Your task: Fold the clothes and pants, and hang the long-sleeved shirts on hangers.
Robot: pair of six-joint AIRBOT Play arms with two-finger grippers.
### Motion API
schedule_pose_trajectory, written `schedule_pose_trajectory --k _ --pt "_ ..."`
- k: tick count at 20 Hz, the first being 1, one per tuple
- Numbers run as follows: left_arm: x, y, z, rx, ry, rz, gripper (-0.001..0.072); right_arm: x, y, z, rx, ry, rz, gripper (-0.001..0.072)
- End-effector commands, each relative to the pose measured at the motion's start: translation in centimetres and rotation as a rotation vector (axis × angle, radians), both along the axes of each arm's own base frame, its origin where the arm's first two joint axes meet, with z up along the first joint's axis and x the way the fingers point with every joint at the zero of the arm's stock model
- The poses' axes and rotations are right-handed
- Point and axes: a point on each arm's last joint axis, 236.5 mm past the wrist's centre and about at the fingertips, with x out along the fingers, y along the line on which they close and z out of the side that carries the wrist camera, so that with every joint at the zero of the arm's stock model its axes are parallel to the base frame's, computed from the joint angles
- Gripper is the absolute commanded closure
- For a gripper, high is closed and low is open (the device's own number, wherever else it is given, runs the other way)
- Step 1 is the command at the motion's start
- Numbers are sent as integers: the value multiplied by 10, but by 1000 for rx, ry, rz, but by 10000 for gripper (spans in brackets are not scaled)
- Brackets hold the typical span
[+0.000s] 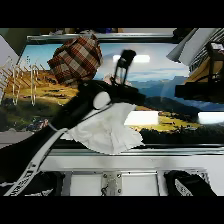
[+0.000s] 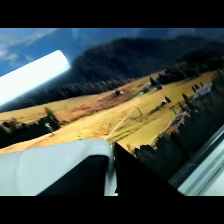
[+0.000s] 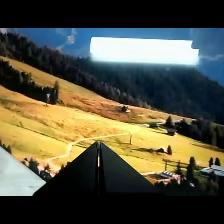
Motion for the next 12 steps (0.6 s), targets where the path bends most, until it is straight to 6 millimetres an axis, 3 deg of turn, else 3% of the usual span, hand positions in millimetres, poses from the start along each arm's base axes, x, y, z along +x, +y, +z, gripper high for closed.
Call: schedule_pose_trajectory --k 1,2,3,4,5,7,9,12 --pt "-17 -42 -45 37 34 -65 125 -1 -16 8 -7 -21 -48 697" --pt "-7 -37 -41 40 44 -46 91 -1 -14 8 -1 -20 -46 697" --pt "6 -25 -30 39 41 -20 102 0 -14 7 -1 -18 -45 697" --pt "27 -5 -10 24 26 27 102 0 -13 7 3 -17 -43 697" --pt "48 22 8 16 6 84 102 -1 -12 7 7 -17 -42 696" --pt "88 101 25 82 -22 223 102 -1 -4 7 38 -13 -28 691" --pt "102 184 9 183 43 342 102 -2 8 5 85 -3 -6 690" --pt "89 287 -53 308 214 451 102 1 32 -4 157 37 63 689"
